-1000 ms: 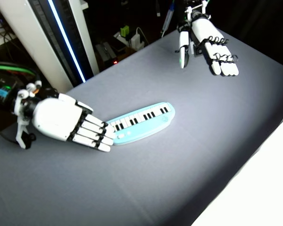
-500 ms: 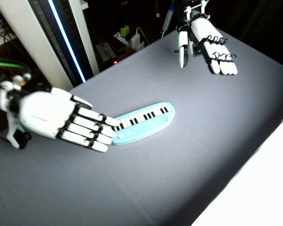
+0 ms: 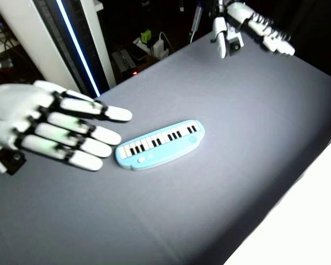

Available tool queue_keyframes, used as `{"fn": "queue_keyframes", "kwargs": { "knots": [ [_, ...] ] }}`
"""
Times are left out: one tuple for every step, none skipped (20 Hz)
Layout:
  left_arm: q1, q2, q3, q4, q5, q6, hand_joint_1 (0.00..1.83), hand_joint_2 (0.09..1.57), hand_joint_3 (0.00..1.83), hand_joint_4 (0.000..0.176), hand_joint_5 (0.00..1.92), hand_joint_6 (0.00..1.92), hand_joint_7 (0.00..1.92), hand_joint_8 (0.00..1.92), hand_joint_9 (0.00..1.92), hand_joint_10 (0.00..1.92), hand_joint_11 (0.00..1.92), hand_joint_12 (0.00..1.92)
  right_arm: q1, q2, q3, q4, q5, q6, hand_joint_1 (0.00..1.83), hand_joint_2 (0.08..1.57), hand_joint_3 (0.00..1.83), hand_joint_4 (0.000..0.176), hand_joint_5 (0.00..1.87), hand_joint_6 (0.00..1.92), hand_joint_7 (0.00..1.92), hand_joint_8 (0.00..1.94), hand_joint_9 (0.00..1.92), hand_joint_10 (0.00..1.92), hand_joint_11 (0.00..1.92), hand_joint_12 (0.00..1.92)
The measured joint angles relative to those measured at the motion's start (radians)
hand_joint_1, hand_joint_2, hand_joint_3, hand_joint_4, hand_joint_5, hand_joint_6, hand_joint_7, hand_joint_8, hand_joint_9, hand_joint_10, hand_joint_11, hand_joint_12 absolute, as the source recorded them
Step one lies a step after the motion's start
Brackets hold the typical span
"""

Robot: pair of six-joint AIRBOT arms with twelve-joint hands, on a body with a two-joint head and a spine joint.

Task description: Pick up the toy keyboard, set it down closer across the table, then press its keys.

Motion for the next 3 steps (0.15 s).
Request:
{"fn": "queue_keyframes", "kwargs": {
  "knots": [
    [0.008, 0.005, -0.006, -0.011, -0.035, 0.004, 0.33, 1.40, 0.01, 0.091, 0.00, 0.00, 0.00, 0.00, 0.00, 0.00, 0.00, 0.00, -0.002, 0.006, -0.005, -0.003, 0.024, 0.002, 0.08, 1.40, 0.00, 0.093, 0.00, 0.00, 0.00, 0.00, 0.00, 0.00, 0.00, 0.00],
    [0.022, 0.007, -0.006, -0.022, -0.085, 0.004, 0.37, 1.42, 0.01, 0.082, 0.00, 0.00, 0.00, 0.00, 0.00, 0.00, 0.00, 0.00, -0.010, 0.014, -0.014, -0.003, 0.065, 0.006, 0.08, 1.39, 0.00, 0.073, 0.00, 0.00, 0.00, 0.00, 0.00, 0.00, 0.00, 0.00],
    [0.027, 0.014, -0.019, -0.040, -0.107, 0.005, 0.40, 1.46, 0.02, 0.093, 0.00, 0.00, 0.00, 0.00, 0.00, 0.00, 0.00, 0.00, -0.015, 0.020, -0.015, -0.011, 0.101, 0.010, 0.07, 1.41, 0.00, 0.017, 0.00, 0.00, 0.00, 0.00, 0.00, 0.00, 0.00, 0.00]
  ]
}}
